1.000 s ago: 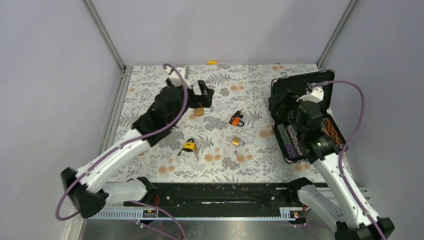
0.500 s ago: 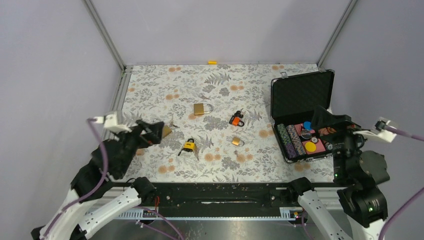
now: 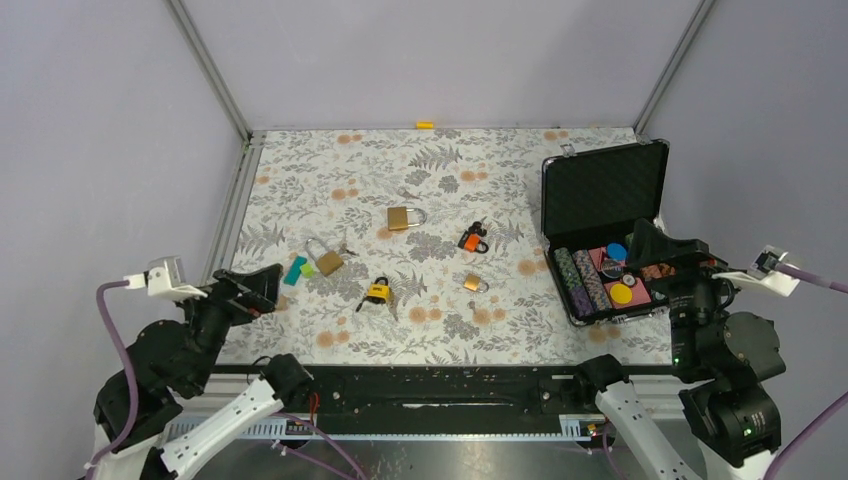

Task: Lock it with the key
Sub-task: Reset both arms

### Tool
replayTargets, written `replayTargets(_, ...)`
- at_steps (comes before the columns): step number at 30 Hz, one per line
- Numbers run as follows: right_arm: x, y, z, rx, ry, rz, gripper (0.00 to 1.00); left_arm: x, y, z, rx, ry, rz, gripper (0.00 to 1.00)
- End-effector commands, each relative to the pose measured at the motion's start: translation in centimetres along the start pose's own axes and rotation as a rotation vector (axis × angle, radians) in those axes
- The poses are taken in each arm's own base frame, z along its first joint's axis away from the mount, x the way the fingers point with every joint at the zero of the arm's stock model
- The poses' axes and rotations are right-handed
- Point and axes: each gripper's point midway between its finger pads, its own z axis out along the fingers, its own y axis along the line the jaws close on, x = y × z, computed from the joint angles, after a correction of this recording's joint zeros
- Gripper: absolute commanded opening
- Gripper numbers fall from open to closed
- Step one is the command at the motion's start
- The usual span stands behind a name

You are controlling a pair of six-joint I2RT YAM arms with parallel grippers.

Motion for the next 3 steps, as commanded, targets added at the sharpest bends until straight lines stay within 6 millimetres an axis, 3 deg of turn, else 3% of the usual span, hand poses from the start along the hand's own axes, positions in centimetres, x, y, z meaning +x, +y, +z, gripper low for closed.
replayTargets(1,-1.35,0.15,-0.47,-0.005,-0.040,0.028,0.99,-1.10,0.60,-0.80,-0.010,-0.029,-0.008,0.99)
replayTargets(3,-1.03,0.05,-0.25,0.001,-0.037,0.028,1.00,-1.21,0.79,-0.83,-0.023,-0.030,-0.005,0.99)
